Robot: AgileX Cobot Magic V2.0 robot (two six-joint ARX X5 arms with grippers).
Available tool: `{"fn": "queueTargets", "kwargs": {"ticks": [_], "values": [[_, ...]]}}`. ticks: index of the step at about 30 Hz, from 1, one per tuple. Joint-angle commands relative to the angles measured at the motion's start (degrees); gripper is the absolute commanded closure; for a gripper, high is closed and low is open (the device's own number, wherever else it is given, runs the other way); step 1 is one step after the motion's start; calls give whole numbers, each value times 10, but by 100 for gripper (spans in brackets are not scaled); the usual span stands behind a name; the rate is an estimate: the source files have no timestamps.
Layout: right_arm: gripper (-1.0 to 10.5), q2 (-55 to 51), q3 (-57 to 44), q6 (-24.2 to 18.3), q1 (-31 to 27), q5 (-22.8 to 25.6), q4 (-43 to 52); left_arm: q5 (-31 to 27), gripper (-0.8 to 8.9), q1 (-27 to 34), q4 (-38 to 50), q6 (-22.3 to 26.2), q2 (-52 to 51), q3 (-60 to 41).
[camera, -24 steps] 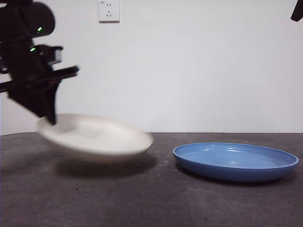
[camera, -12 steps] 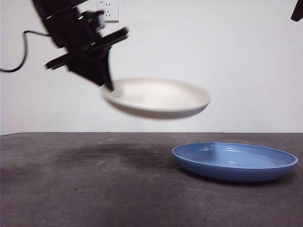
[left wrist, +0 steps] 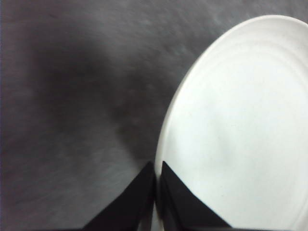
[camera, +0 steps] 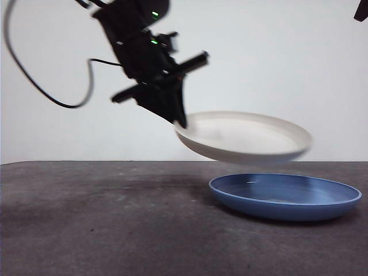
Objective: Pick up the white plate, put it on the blue plate, put it on desk
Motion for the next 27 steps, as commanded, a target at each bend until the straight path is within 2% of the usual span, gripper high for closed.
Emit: {"fn": "queueTargets", "kwargs": {"ticks": [1,9,18,19,24,27], "values": [[485,-1,10,9,2,0,5,3,805,-16,-3,-4,42,40],[485,-14,10,10,2,2,4,3,805,-43,-23,-4,126,101],[485,-14,10,10,2,2,5,3,791,-56,-33,13,139,105],[485,-14,10,10,2,2,5,3,760,-57,-35,13,139,105],[485,-14,10,10,2,2,5,3,472,-60,-43,13,139,105],[485,-14,10,10,2,2,5,3,442,-60,-47,13,138,108]]}}
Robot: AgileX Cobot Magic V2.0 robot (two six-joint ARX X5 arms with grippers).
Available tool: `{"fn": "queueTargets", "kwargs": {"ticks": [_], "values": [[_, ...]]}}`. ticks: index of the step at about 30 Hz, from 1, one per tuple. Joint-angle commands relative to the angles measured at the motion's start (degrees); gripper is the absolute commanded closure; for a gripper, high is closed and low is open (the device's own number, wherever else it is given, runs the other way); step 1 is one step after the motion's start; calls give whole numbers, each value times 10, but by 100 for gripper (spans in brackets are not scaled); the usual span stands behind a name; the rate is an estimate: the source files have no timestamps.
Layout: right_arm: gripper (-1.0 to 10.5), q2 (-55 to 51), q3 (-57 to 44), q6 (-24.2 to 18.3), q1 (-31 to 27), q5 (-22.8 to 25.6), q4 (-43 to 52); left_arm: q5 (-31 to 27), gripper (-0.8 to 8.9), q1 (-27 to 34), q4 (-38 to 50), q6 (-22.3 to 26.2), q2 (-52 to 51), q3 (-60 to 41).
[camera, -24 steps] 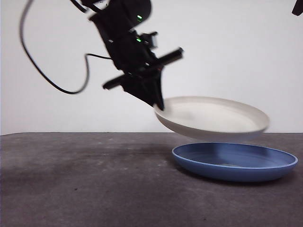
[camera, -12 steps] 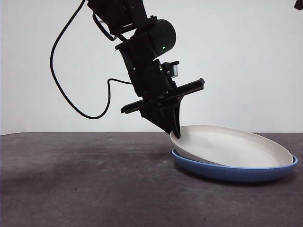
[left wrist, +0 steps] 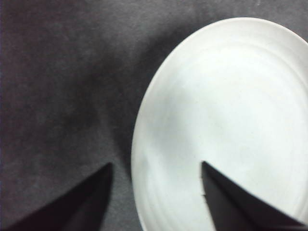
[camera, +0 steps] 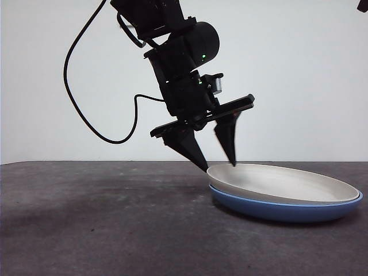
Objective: Pick up the white plate, put it on the blue plate, put it on desk
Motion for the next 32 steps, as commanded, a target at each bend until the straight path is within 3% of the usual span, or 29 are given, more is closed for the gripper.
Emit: {"fn": "queueTargets", "kwargs": {"ticks": [1,12,24,27,32], "values": [[485,2,10,5,2,1,5,3,442,-5,-8,9,12,22],[485,2,10,5,2,1,5,3,442,5,-115,43,-16,96],[485,2,10,5,2,3,4,1,443,80,-177,69,-195,87],[485,2,10,5,2,19,4,1,443,96,-184,82,-242,58],[485,2,10,5,2,33,4,5,442,115,-162,83,-336,-80]]}}
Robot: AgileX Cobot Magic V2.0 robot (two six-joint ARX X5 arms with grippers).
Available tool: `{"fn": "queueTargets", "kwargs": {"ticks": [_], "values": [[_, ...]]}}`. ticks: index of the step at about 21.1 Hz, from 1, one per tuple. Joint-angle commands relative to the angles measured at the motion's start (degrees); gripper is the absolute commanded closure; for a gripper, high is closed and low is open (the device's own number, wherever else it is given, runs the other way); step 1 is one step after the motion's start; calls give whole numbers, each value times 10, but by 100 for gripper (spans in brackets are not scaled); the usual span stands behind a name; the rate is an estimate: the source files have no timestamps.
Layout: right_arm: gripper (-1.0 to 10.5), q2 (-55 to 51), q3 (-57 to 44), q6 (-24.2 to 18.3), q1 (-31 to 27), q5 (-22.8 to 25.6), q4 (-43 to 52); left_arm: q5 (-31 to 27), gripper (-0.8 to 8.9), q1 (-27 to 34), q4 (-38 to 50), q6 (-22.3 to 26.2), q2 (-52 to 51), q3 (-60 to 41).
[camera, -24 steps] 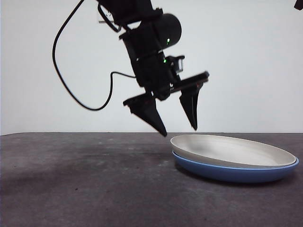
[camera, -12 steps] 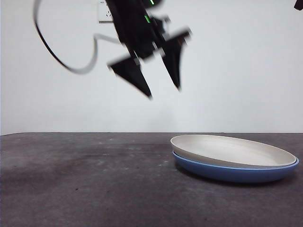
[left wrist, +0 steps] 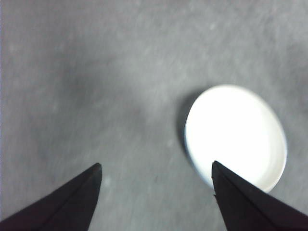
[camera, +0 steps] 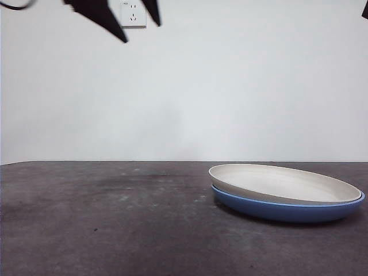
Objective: Pick up the white plate, put it on the blue plate, put it on desk
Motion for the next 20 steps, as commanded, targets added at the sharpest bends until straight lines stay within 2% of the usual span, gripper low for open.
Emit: {"fn": "queueTargets", "kwargs": {"ticks": [1,4,7,8,11,13,17,20], "values": [[485,2,10,5,2,2,4,17,442,2,16,12,-45,-92],[485,2,10,6,2,2,4,60,443,0,44,15,-124,-196],[485,2,10,6,2,2,4,71,443,-11,43,28,-172,-261],[485,2,10,7,2,2,4,93,443,-11,44,32,-184,-279],[485,2,10,14,2,2,2,240,444,-13,35,71,-203,-314],[485,3,10,19,2,2,-3,308,444,-18,34,86,-203,-315],[485,3,10,28,2,5,-17,317,444,-24,40,87,-203,-315],[485,6,10,38,2,39,-17,317,444,-24,38,87,-203,-315]]}}
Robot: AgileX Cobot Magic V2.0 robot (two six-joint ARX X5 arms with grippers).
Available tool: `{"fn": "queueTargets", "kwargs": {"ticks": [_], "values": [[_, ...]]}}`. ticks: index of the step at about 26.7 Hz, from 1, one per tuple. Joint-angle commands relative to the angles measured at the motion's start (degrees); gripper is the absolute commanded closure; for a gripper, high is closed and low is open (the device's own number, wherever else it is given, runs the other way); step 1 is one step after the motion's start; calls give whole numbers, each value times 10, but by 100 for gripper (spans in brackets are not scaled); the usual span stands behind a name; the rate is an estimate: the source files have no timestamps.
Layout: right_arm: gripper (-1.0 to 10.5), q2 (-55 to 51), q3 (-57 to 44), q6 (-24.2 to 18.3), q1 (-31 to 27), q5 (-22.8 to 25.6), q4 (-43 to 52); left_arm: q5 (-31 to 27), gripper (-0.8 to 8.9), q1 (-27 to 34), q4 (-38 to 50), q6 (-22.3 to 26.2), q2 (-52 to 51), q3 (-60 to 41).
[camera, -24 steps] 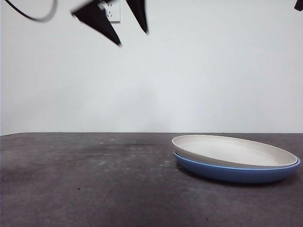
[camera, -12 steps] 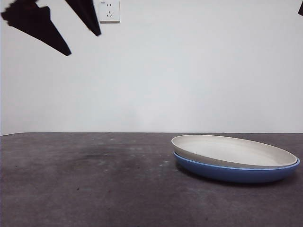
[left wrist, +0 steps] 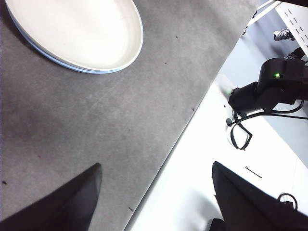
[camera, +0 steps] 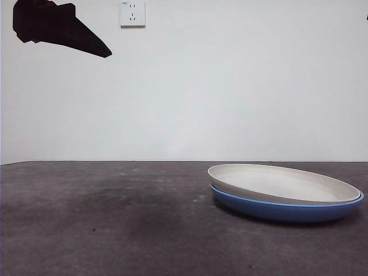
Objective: Pick up the white plate, put it on the blue plate, put it on desk
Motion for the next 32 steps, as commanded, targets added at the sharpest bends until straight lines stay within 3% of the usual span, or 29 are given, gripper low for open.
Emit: {"fn": "queueTargets", "kwargs": {"ticks": [1,6,19,32], "values": [[485,9,10,21,2,32,1,3,444,-3,1,11,4,6],[486,60,1,28,2,74,12,3,444,-3,1,11,4,6],[536,255,-66,52,-3,73,199,3,444,-3,-2,11,4,6],[683,401,-66,71,-3,74,321,3,444,-3,-3,9,4,6]]}}
